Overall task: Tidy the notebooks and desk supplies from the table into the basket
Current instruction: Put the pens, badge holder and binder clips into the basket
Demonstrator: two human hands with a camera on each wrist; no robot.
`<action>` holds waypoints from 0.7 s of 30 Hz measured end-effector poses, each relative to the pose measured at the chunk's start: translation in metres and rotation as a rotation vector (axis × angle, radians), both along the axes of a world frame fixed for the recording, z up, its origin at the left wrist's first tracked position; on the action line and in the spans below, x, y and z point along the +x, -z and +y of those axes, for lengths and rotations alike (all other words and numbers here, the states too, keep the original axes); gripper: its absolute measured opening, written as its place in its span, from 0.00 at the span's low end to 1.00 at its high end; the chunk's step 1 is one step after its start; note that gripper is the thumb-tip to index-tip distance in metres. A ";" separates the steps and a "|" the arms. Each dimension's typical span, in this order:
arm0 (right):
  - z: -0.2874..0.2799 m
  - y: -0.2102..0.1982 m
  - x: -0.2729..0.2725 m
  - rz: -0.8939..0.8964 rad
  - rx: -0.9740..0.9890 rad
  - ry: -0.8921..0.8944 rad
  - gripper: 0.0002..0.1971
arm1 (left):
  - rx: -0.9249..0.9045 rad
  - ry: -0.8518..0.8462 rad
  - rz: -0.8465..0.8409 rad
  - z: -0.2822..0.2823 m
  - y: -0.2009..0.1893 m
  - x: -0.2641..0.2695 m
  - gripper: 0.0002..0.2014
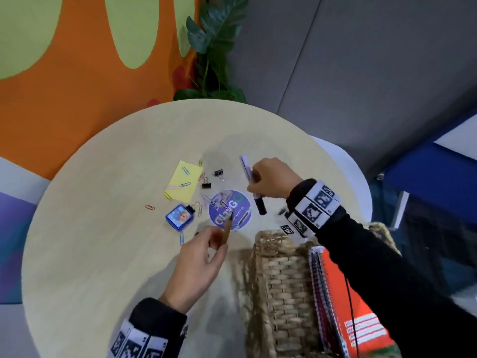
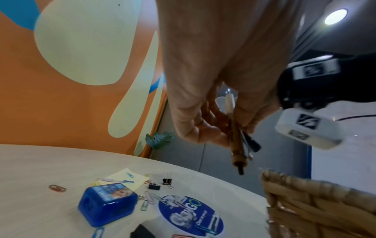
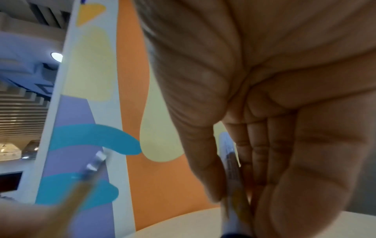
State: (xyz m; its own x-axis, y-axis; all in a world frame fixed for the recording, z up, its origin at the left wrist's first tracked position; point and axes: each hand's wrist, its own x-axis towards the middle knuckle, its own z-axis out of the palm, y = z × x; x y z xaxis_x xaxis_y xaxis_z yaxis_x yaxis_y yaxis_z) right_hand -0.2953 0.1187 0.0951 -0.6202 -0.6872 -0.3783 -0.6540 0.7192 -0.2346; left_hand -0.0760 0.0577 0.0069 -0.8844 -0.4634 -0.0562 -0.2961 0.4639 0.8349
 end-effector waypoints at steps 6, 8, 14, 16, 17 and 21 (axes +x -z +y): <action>0.121 0.023 0.062 -0.046 0.084 0.136 0.15 | 0.186 -0.034 0.040 0.031 -0.020 -0.009 0.20; 0.144 0.053 0.076 -0.100 0.178 0.179 0.06 | 0.220 -0.007 0.080 0.042 -0.031 -0.010 0.23; 0.154 0.113 0.089 -0.084 0.492 0.165 0.29 | 0.161 0.157 0.089 0.069 -0.069 -0.004 0.20; 0.149 0.120 0.089 -0.077 0.501 0.177 0.28 | 0.093 0.228 0.075 0.076 -0.073 -0.003 0.15; 0.147 0.120 0.090 -0.079 0.502 0.203 0.26 | 0.071 0.264 0.041 0.080 -0.073 -0.003 0.13; 0.145 0.115 0.094 -0.045 0.452 0.239 0.18 | -0.017 0.379 -0.103 0.095 -0.066 -0.013 0.13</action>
State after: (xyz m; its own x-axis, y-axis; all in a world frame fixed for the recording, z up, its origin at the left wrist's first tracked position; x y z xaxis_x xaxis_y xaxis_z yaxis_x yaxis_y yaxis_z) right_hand -0.2013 0.2635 -0.0204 -0.7163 -0.2897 -0.6347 -0.4552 0.8835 0.1104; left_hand -0.0889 0.1530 0.0728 -0.9831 -0.1065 -0.1489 -0.1831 0.5696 0.8013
